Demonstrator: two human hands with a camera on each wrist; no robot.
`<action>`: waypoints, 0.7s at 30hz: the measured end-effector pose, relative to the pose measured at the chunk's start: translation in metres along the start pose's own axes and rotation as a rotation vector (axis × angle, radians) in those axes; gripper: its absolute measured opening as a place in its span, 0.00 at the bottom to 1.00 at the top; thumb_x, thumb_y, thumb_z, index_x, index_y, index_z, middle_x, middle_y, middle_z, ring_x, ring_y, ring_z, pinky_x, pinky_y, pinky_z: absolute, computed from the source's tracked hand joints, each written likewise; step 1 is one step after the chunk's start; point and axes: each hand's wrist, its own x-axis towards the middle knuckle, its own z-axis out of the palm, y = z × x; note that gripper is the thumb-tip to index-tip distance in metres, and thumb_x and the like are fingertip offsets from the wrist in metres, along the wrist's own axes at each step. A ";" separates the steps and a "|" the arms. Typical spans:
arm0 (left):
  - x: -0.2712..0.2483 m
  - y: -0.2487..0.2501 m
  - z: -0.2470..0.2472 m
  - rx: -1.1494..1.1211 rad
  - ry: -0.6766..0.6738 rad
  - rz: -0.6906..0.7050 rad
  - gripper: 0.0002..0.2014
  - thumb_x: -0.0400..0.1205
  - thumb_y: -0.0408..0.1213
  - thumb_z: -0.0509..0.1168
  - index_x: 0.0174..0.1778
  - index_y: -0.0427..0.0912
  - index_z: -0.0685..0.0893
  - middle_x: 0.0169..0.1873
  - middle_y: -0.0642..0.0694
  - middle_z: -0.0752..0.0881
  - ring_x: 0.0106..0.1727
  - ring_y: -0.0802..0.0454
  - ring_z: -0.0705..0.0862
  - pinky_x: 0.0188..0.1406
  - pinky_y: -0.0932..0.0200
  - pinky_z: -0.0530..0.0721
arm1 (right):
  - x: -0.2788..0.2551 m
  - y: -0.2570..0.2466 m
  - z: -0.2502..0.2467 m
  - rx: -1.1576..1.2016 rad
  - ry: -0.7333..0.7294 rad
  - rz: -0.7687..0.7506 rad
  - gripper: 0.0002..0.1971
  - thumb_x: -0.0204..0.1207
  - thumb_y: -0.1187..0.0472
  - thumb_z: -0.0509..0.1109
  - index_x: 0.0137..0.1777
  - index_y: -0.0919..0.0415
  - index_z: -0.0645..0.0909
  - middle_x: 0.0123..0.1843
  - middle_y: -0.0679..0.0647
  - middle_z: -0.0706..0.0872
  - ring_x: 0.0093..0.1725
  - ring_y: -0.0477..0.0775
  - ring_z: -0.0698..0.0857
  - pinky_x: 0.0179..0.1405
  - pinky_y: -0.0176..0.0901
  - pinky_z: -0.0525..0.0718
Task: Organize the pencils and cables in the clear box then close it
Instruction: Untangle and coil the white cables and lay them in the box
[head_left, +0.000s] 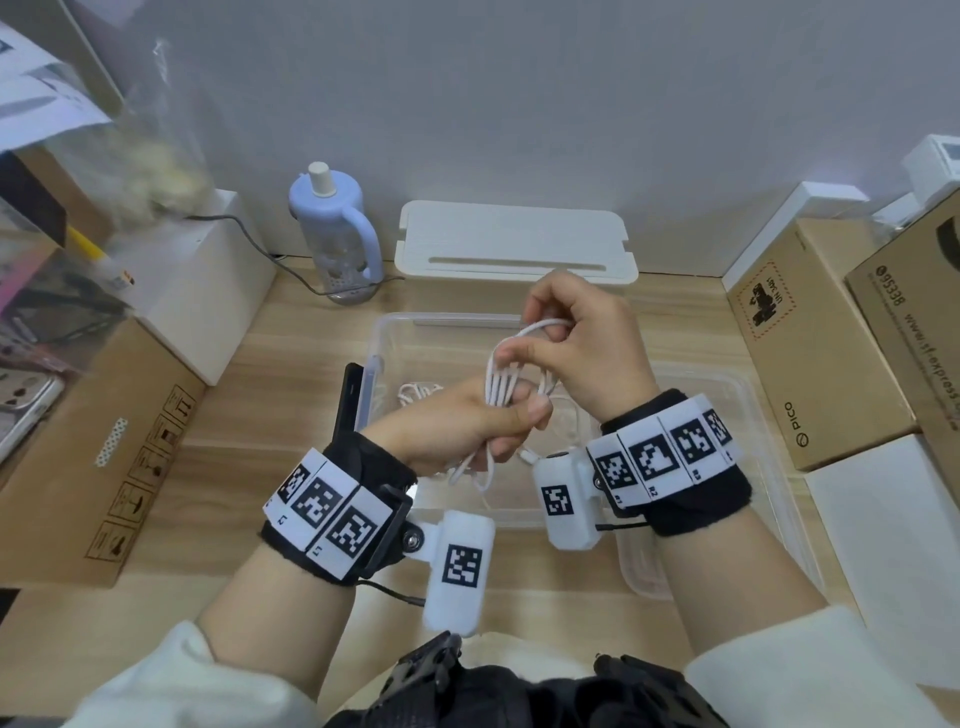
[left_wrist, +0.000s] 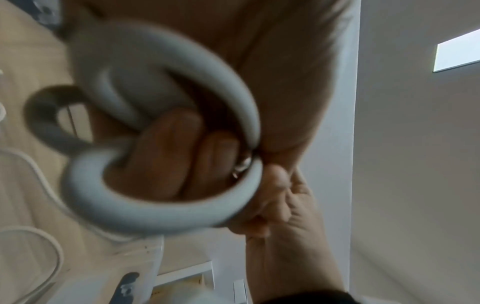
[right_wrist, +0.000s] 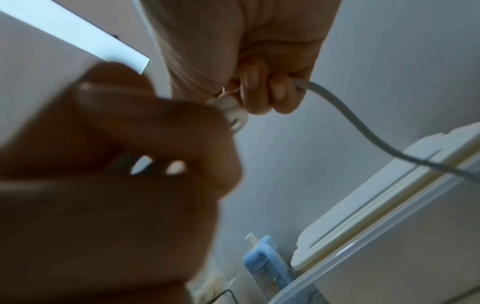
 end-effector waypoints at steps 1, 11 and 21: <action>-0.001 -0.001 -0.002 -0.066 -0.028 0.020 0.13 0.84 0.41 0.54 0.36 0.42 0.77 0.15 0.54 0.70 0.18 0.58 0.69 0.19 0.66 0.69 | 0.001 0.004 -0.002 0.046 0.026 0.018 0.17 0.60 0.58 0.80 0.32 0.44 0.73 0.26 0.43 0.76 0.28 0.42 0.73 0.30 0.40 0.75; -0.007 0.015 -0.025 -0.479 0.320 0.308 0.15 0.86 0.44 0.49 0.38 0.41 0.73 0.15 0.55 0.67 0.10 0.63 0.63 0.11 0.71 0.61 | -0.020 0.034 0.003 -0.095 -0.234 0.253 0.12 0.77 0.47 0.60 0.47 0.57 0.68 0.29 0.47 0.72 0.27 0.43 0.69 0.25 0.29 0.67; 0.006 0.008 -0.014 -0.305 0.540 0.152 0.27 0.82 0.61 0.44 0.32 0.41 0.72 0.14 0.53 0.63 0.10 0.60 0.59 0.10 0.70 0.59 | -0.013 0.002 0.010 -0.024 -0.144 0.114 0.19 0.82 0.57 0.57 0.27 0.51 0.68 0.24 0.46 0.70 0.28 0.49 0.70 0.34 0.48 0.71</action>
